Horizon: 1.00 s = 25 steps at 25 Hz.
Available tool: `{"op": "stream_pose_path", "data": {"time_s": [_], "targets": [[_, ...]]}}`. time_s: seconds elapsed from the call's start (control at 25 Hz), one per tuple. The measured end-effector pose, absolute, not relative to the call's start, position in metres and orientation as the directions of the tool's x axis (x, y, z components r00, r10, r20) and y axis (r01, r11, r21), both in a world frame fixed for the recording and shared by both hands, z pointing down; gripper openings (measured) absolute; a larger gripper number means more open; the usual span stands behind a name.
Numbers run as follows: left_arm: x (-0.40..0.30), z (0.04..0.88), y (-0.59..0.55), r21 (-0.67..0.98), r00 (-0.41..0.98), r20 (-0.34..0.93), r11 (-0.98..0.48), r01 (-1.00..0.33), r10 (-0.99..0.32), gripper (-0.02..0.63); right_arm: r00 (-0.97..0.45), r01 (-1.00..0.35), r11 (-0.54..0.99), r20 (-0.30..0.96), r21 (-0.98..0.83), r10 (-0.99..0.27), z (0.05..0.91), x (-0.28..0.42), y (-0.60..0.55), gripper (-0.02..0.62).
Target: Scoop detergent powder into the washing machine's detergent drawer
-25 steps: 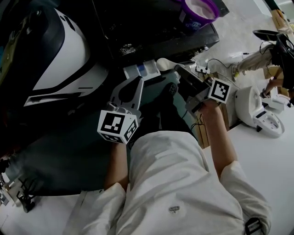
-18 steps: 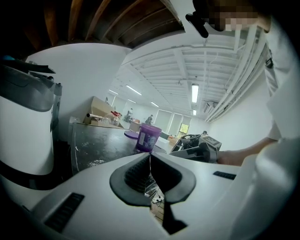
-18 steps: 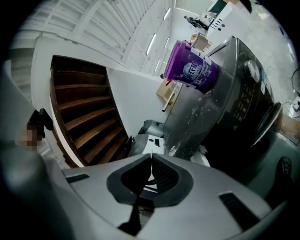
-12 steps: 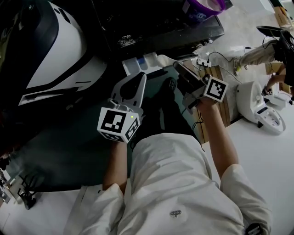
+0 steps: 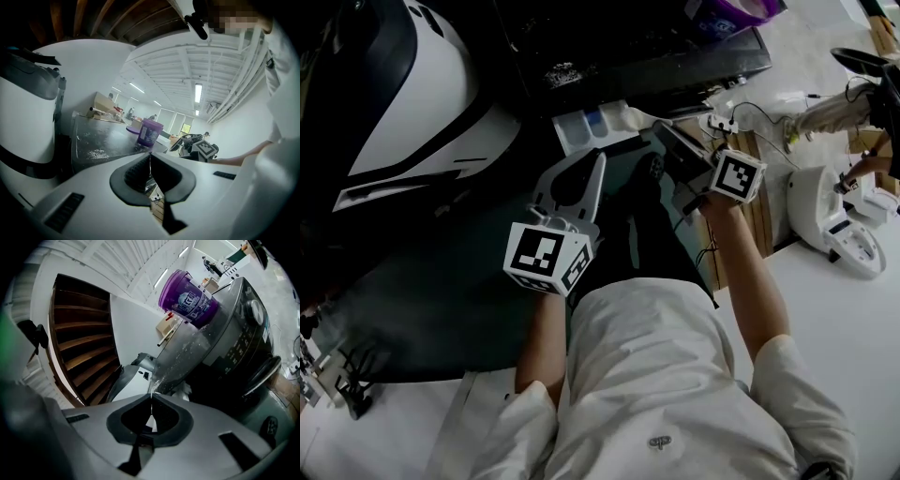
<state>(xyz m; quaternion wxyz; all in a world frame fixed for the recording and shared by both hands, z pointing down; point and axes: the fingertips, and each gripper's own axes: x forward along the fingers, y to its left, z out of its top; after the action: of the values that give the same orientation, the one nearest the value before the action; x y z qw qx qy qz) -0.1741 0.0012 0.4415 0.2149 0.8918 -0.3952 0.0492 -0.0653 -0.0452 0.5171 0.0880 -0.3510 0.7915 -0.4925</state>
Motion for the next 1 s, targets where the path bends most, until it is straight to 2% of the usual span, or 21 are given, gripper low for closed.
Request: {"op": "stream_pose_path", "data": {"time_s": [0.52,1.0], "targets": [[-0.173,0.452,-0.001,0.362,0.669,0.281,-0.570,-0.738,-0.687,0.020,-0.751,-0.579,0.350,0.314,-0.737,-0.581,0.548,-0.073,-0.056,0.011],[-0.173,0.453,0.001,0.362,0.656,0.293,-0.555,-0.749,-0.696,0.020,-0.730,-0.683,0.544,0.459,-0.487,-0.506,0.565,-0.085,-0.058,0.011]]}}
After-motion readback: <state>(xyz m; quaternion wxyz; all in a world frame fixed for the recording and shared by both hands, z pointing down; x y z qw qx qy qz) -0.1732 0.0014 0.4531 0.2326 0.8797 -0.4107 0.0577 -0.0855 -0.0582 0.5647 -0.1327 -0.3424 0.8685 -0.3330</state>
